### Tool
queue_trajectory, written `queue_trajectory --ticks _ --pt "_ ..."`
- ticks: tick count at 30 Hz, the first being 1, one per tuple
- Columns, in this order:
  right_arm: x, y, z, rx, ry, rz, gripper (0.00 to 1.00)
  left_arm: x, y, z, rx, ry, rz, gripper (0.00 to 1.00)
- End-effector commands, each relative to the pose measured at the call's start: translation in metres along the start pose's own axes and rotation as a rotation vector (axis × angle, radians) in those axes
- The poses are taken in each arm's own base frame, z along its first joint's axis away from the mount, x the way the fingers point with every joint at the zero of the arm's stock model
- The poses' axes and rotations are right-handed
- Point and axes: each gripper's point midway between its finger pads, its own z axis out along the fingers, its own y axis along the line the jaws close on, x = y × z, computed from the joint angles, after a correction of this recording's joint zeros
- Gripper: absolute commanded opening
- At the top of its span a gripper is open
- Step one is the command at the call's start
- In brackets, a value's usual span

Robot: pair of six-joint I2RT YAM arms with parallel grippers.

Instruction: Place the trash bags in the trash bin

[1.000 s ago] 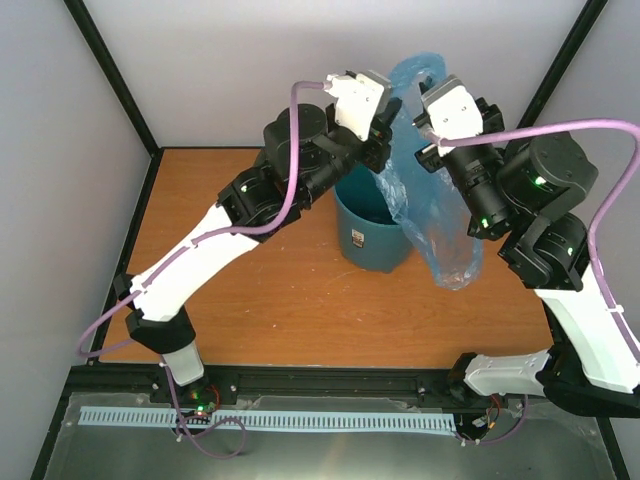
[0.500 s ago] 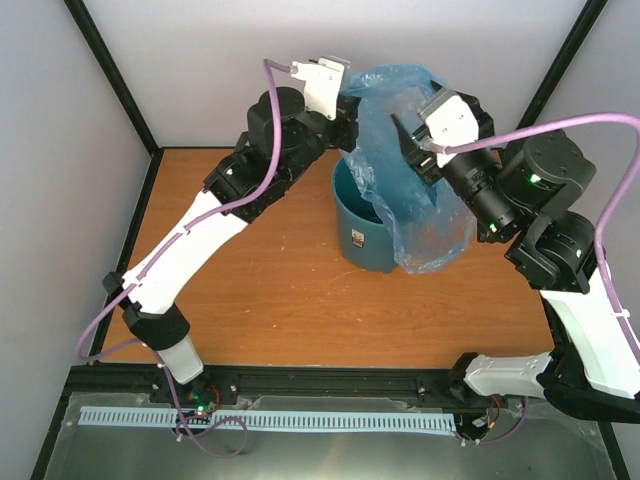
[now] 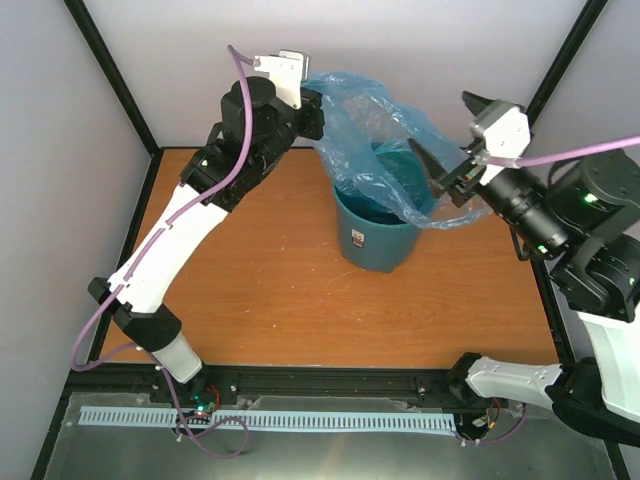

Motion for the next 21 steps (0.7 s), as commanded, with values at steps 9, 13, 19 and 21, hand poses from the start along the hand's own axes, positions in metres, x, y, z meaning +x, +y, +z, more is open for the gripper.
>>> queue_trajectory --ticks 9,13,19,21 --pt "0.039 -0.070 -0.030 0.375 0.118 0.076 0.82 0.027 -0.010 -0.008 0.098 0.105 -0.036 0.01" --pt "0.064 -0.076 -0.035 0.405 0.184 0.066 0.81 0.045 -0.017 -0.010 0.150 0.153 -0.045 0.01" --pt "0.108 -0.083 -0.048 0.466 0.291 0.068 0.80 0.056 -0.038 -0.011 0.272 0.190 -0.078 0.01" --pt "0.115 -0.087 -0.052 0.487 0.309 0.085 0.78 0.056 -0.055 -0.014 0.370 0.202 -0.091 0.01"
